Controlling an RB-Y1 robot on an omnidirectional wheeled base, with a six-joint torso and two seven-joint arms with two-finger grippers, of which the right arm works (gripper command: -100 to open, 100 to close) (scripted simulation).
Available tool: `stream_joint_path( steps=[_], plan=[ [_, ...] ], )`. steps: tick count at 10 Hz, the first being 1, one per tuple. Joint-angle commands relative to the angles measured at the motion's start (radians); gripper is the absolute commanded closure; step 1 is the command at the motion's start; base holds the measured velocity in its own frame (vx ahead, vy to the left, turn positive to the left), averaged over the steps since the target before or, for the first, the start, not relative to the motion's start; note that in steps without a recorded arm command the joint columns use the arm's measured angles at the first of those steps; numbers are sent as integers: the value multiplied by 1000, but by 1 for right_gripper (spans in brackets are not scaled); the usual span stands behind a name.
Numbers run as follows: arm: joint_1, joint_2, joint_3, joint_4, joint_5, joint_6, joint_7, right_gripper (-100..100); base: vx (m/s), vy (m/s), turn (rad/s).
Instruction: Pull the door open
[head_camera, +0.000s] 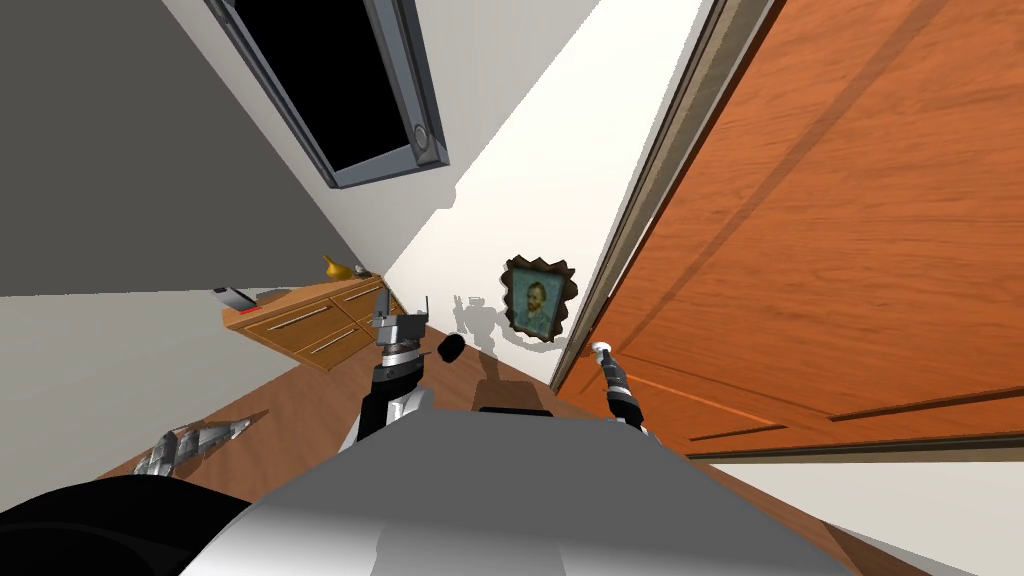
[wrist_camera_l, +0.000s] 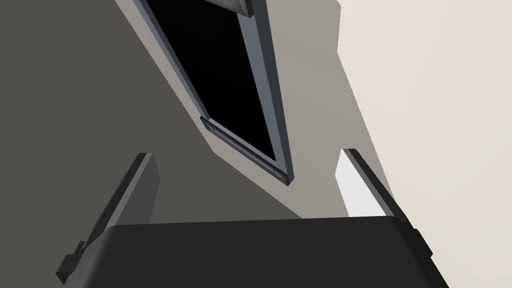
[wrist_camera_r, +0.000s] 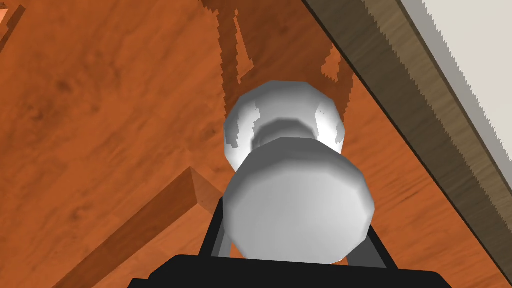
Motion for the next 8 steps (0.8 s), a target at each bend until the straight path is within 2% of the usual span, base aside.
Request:
stream_joint_path(
  steps=[1, 2, 3, 4, 5, 6, 7, 8],
  plan=[
    [-2, 3, 13, 0, -10, -3, -38, 100, -39, -15, 36],
    [-2, -1, 25, 1, -32, -3, -72, 100, -39, -11, 50],
    [-2, -1, 25, 1, -32, -3, -79, 100, -33, -7, 21],
    [-2, -6, 38, 2, -53, -3, -118, 100, -37, -10, 38],
    [-2, -6, 38, 2, -53, -3, -120, 100, -28, -8, 36],
    [-2, -10, 50, 4, -75, -3, -161, 100, -30, -9, 51],
    [-2, -10, 50, 4, -75, -3, -162, 100, -26, -8, 12],
    [-2, -15, 63, 5, -97, -3, -201, 100, -36, -9, 47]
  ],
)
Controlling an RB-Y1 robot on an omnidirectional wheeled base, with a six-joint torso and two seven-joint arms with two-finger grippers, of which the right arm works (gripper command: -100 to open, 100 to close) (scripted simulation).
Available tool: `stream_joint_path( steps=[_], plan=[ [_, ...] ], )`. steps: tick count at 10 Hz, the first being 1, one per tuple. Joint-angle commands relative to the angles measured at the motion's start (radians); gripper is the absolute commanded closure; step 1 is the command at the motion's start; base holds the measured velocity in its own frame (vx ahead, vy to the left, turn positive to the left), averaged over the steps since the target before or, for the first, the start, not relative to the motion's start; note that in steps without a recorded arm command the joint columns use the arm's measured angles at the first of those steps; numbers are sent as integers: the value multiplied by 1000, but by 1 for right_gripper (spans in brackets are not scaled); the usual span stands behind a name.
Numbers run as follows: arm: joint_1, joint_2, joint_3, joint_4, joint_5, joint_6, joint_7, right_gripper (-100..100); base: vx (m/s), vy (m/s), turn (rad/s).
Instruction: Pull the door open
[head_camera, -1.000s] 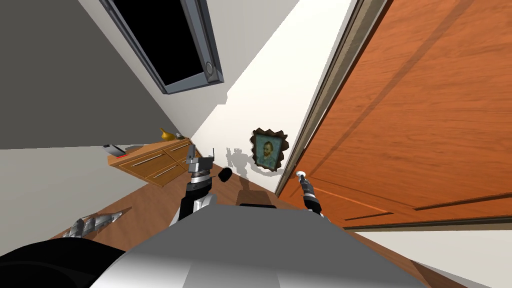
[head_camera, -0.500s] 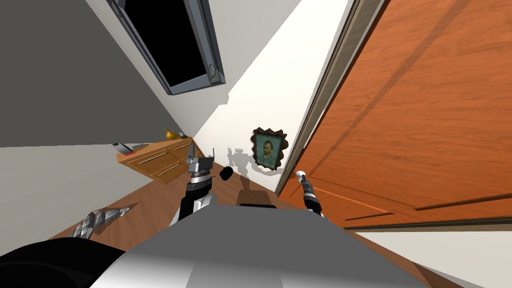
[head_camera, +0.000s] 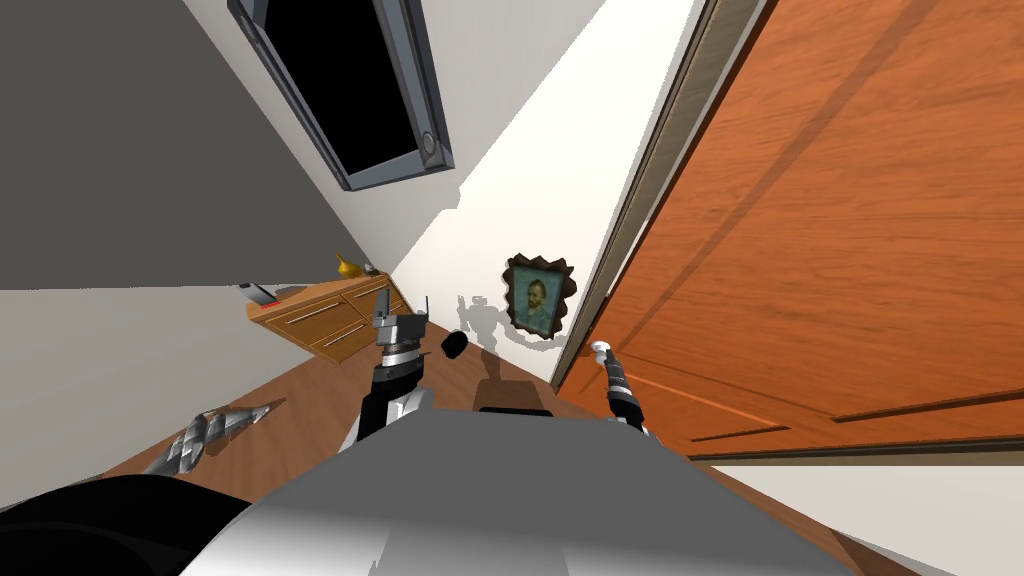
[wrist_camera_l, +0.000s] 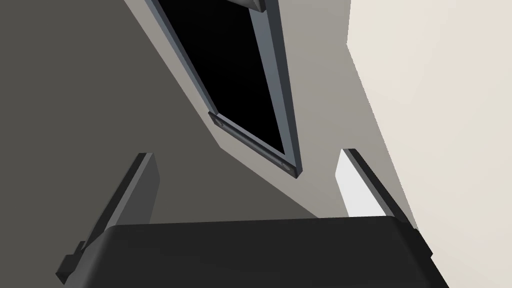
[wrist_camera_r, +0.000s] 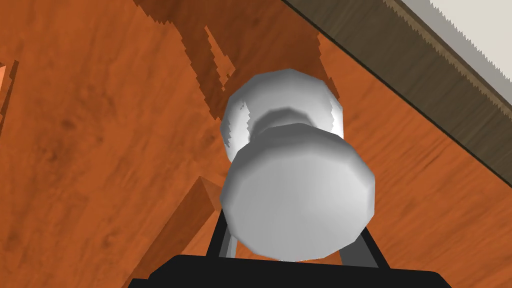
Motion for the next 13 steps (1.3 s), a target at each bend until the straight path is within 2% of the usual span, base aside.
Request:
stream_joint_path(
  steps=[1, 2, 3, 4, 7, 8, 9, 11, 12, 13],
  plan=[
    [-5, 5, 16, -3, -8, -2, -28, 100, -40, -13, 31],
    [-5, 1, 28, -2, -30, -2, -67, 100, -40, -13, 46],
    [-5, 1, 28, -2, -30, -2, -69, 100, -32, -9, 33],
    [-5, -4, 41, 0, -53, -2, -107, 100, -39, -9, 47],
    [-5, -9, 55, 1, -76, -2, -153, 100, -33, -8, 34],
    [-5, -14, 68, 3, -99, -2, -192, 100, -40, -13, 25],
    [-5, -14, 68, 3, -99, -2, -194, 100, -31, -13, 41],
    [-5, -23, 94, 6, -145, -2, -261, 100, -48, -10, 70],
    [-5, -23, 94, 6, -145, -2, -278, 100, -51, -4, 32],
    [-5, -28, 108, 7, -169, -1, -311, 100, -46, -14, 56]
  ],
)
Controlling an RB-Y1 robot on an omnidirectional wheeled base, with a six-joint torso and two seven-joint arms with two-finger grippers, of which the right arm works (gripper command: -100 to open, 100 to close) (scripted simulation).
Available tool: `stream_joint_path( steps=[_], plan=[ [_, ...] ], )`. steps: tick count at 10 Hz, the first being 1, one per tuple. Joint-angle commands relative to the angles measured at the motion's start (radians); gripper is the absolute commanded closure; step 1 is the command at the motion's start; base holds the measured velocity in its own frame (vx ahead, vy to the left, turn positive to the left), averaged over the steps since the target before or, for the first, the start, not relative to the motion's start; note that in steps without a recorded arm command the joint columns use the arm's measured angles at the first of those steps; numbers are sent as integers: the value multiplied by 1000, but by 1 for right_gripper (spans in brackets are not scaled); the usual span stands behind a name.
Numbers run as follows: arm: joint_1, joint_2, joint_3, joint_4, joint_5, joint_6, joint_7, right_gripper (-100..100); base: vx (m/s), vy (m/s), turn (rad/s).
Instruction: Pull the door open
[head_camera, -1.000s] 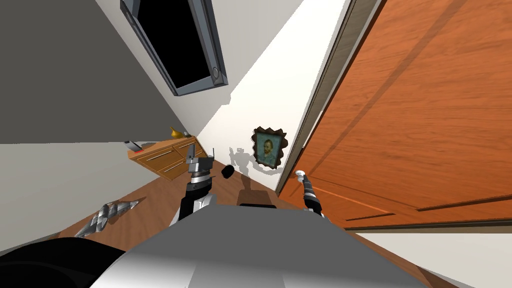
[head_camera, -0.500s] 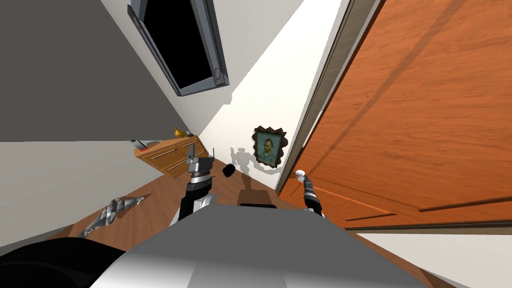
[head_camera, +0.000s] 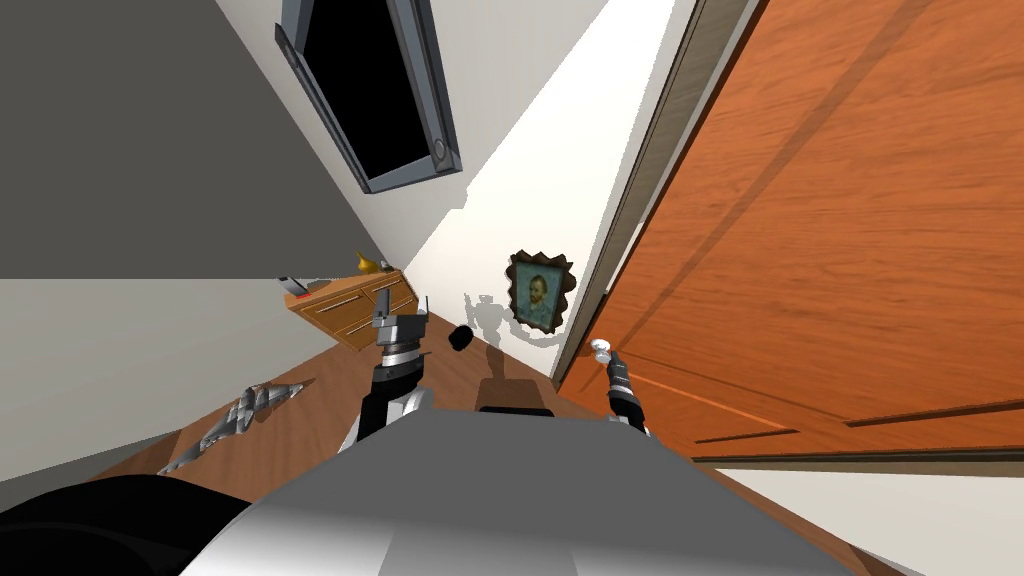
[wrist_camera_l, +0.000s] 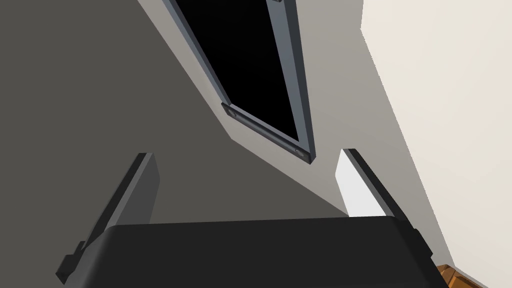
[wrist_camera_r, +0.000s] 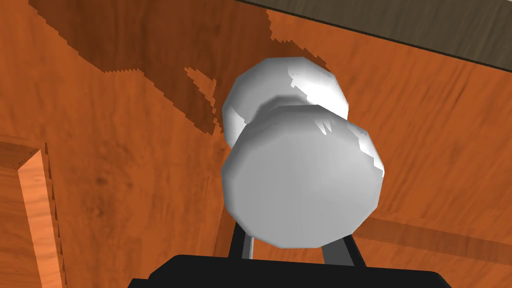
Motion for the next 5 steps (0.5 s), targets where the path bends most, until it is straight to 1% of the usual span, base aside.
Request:
stream_joint_path(
  steps=[1, 2, 3, 4, 5],
  plan=[
    [-6, 9, 20, -9, -7, -10, -33, 100, -27, -13, 34],
    [-6, 5, 34, -8, -31, -10, -70, 100, -42, -10, 46],
    [-6, 5, 34, -8, -31, -10, -75, 100, -36, -4, 24],
    [-6, 0, 47, -6, -54, -10, -115, 100, -33, -5, 45],
    [-6, 0, 47, -6, -54, -10, -116, 100, -34, -7, 24]
  ],
)
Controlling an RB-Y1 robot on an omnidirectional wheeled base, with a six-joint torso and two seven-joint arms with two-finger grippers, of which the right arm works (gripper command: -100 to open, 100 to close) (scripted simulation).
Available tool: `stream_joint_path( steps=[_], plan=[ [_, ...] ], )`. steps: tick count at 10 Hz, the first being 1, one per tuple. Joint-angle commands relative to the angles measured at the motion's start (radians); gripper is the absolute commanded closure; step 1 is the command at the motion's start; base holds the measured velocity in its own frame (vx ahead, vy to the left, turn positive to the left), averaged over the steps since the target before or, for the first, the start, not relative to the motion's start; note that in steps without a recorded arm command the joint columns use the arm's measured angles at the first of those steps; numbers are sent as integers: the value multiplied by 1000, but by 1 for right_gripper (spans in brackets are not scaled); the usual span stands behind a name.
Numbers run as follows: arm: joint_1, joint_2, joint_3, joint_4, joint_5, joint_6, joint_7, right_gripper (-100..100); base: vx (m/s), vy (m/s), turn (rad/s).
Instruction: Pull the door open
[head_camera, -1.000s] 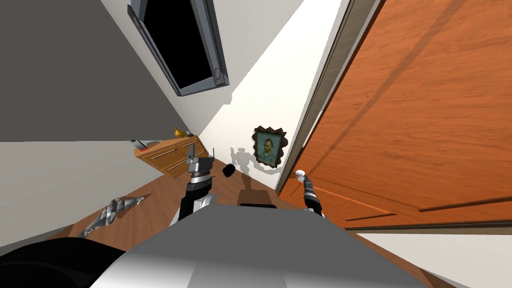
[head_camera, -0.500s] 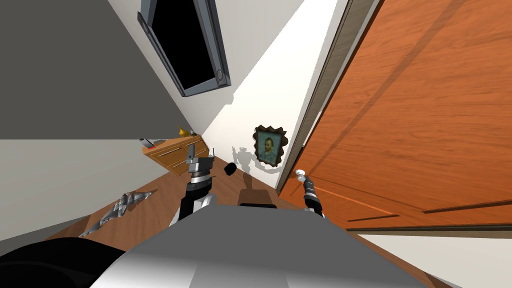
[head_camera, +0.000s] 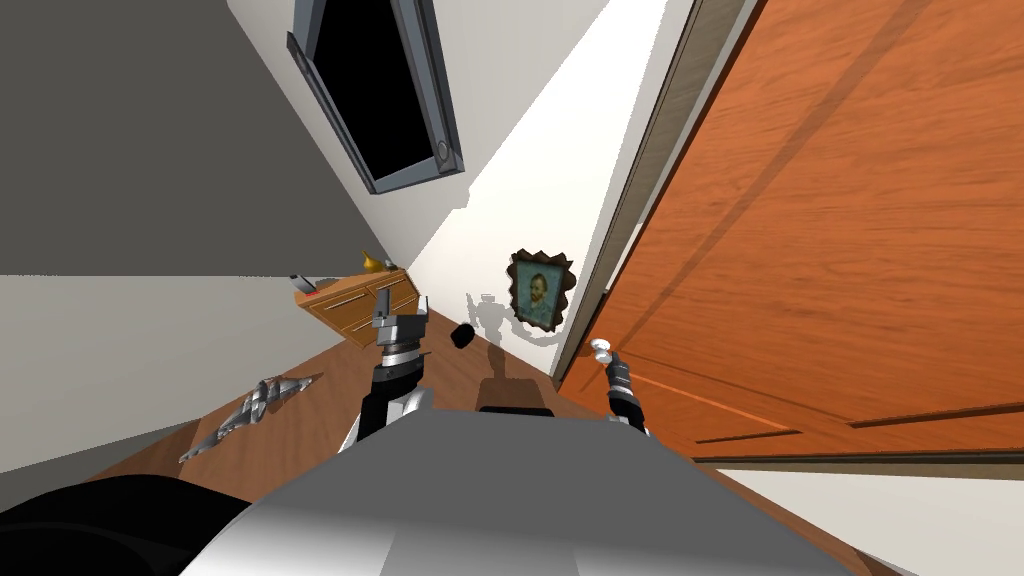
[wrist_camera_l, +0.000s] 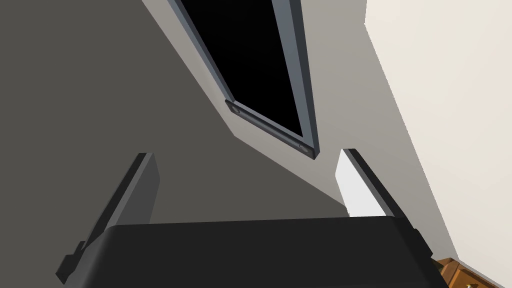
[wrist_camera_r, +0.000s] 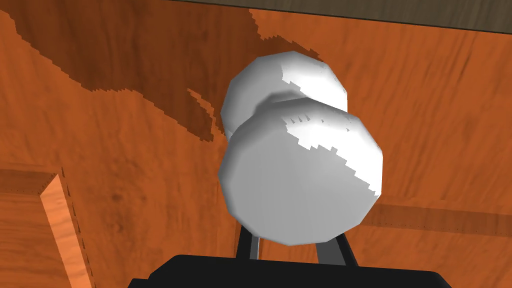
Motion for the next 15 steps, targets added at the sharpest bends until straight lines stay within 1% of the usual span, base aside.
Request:
stream_joint_path(
  steps=[1, 2, 3, 4, 5, 7, 8, 9, 10, 11, 12, 15],
  plan=[
    [-10, 3, 30, -9, -22, -9, -50, 100, -44, -15, 62],
    [-10, 3, 30, -9, -22, -9, -54, 100, -33, -9, 38],
    [-10, -2, 43, -7, -46, -9, -93, 100, -37, -7, 40],
    [-10, -2, 43, -7, -46, -9, -96, 100, -29, -14, 48],
    [-10, -7, 57, -6, -69, -8, -134, 100, -39, -5, 32],
    [-10, -7, 57, -6, -69, -8, -138, 100, -21, 6, 2],
    [-10, -11, 70, -4, -93, -8, -180, 100, -31, -2, 67],
    [-10, -16, 84, -3, -116, -8, -204, 100, -58, -23, 75],
    [-10, -16, 84, -3, -116, -8, -221, 100, -49, -14, 57],
    [-10, -16, 84, -3, -116, -8, -221, 100, -19, 5, 10],
    [-10, -21, 97, -1, -140, -8, -263, 100, -21, -3, 24],
    [-10, -21, 97, -1, -140, -8, -263, 100, -17, -2, 20]
  ],
)
